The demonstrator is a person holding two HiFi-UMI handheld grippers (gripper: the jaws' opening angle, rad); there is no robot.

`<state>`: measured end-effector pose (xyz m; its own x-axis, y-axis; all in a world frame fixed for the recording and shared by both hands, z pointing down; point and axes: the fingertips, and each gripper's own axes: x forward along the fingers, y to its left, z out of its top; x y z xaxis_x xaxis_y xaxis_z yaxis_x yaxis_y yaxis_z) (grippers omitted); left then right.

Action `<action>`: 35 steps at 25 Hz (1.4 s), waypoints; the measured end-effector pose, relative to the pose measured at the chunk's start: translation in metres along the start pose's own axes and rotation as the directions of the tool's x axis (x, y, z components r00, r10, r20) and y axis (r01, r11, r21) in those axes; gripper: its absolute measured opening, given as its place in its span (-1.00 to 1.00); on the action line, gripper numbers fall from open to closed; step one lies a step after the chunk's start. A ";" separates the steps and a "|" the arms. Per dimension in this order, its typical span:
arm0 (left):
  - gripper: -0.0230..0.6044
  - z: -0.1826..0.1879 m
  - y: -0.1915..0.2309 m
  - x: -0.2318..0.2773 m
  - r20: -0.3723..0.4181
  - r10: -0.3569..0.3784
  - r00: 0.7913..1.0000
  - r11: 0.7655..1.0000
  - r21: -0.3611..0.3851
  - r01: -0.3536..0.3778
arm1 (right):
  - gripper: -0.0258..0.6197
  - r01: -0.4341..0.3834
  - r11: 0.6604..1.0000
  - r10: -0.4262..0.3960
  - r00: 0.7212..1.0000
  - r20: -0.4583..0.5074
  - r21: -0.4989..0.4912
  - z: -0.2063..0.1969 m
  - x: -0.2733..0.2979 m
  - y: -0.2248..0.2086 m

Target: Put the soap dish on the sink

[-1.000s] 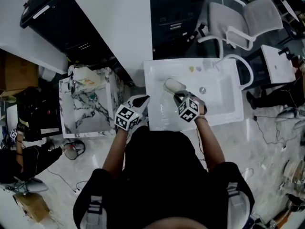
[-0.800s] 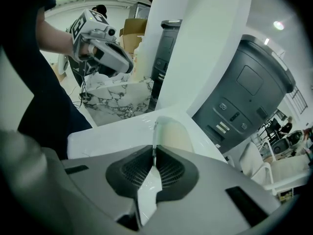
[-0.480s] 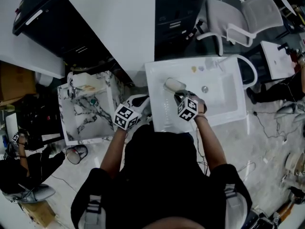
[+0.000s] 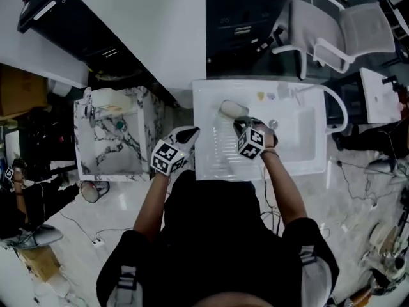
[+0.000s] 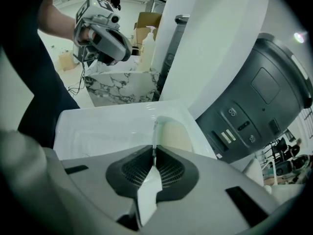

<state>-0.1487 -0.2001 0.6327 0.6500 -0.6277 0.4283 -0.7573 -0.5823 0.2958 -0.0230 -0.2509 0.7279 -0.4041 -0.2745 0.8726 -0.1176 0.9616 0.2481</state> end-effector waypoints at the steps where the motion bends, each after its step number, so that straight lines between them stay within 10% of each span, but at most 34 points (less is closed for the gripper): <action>1: -0.93 -0.001 -0.001 0.001 -0.001 0.015 1.000 1.000 -0.011 -0.015 | -0.88 -0.013 1.000 0.014 1.000 0.003 -0.015 -0.001 0.002 -0.003; 20: -0.93 -0.019 -0.002 0.036 -0.050 0.142 0.989 0.983 -0.108 -0.147 | -0.88 -0.143 0.964 0.144 0.989 -0.014 -0.224 -0.007 0.058 -0.051; 35: -0.93 -0.016 -0.004 0.064 -0.049 0.113 0.992 0.987 -0.109 -0.117 | -0.87 -0.103 0.954 0.088 0.994 -0.065 -0.280 -0.019 0.087 -0.071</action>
<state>-0.1051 -0.2295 0.6722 0.5567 -0.6634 0.4999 -0.8307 -0.4451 0.3345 -0.0322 -0.3431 0.7944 -0.3528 -0.1876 0.9167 0.1835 0.9468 0.2644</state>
